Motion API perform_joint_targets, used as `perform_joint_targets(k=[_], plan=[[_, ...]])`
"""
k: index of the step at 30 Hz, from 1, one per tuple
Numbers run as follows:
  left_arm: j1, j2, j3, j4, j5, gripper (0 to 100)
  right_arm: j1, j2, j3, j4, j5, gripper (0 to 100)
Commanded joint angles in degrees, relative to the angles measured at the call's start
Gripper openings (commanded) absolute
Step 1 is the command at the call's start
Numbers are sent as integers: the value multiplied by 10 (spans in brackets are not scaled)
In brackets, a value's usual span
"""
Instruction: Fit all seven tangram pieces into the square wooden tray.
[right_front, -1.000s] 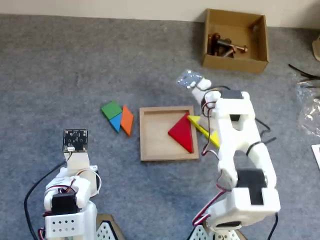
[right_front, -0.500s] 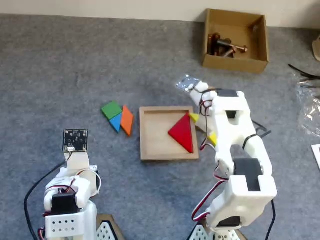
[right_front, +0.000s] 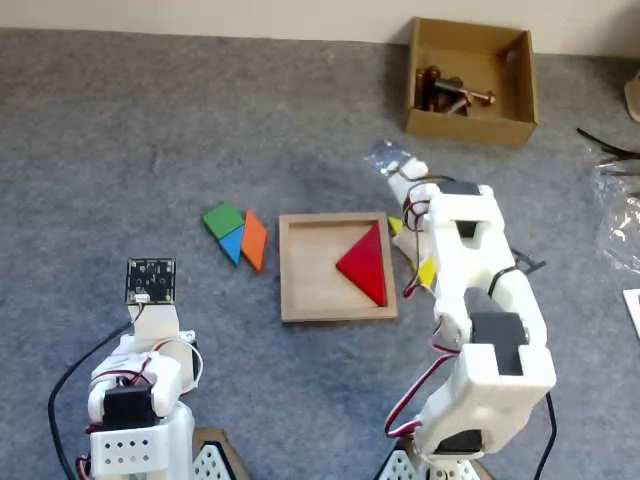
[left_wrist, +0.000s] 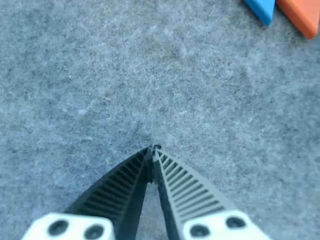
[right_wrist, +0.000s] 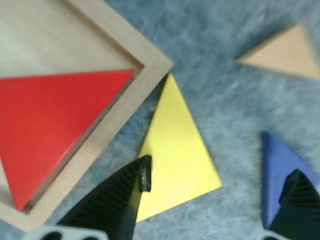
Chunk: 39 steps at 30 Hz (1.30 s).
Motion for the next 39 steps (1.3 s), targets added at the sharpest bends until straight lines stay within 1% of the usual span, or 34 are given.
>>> perform_joint_targets(k=[1, 9, 14, 23, 27, 30, 34, 39], plan=[[-5, 4, 12, 4, 1, 5, 21, 1, -6, -11, -27, 382], [-5, 4, 12, 4, 1, 5, 21, -5, -9, 0, -99, 382], [-5, 4, 12, 4, 1, 5, -8, 0, -51, 80, -101, 382], [-5, 4, 12, 4, 1, 5, -7, 1, -156, 185, -105, 382], [-5, 4, 12, 4, 1, 5, -7, 15, -193, 204, -122, 382], [-5, 4, 12, 4, 1, 5, -8, 51, -255, 255, -146, 382], [-5, 4, 12, 4, 1, 5, -7, 110, -393, 352, -175, 382], [-5, 4, 12, 4, 1, 5, -10, 192, -560, 453, -179, 382]])
